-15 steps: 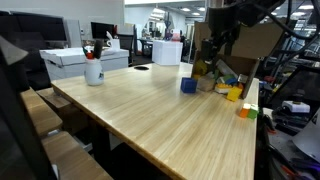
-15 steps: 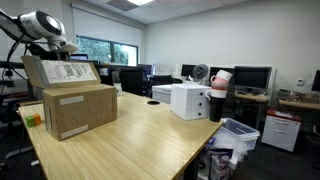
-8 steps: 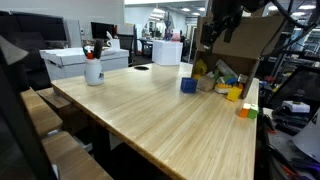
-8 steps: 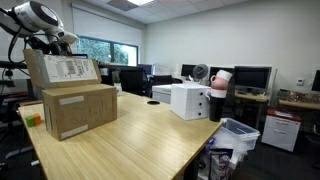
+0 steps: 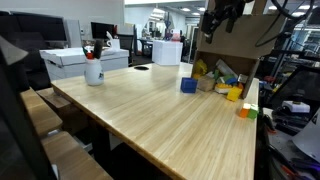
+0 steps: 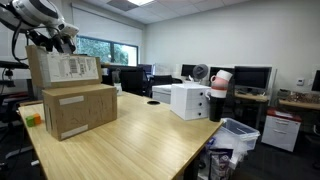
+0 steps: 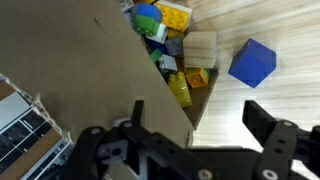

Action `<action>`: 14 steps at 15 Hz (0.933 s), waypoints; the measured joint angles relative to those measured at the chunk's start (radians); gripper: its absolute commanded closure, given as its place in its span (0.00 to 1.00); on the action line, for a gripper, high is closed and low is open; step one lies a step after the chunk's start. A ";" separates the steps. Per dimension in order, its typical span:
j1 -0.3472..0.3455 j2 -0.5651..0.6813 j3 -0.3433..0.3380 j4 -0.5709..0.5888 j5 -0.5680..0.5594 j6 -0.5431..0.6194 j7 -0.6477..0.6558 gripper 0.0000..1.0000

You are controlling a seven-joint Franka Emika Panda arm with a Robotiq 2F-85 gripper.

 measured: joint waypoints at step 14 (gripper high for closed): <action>-0.098 0.002 -0.064 -0.083 -0.001 -0.001 0.015 0.00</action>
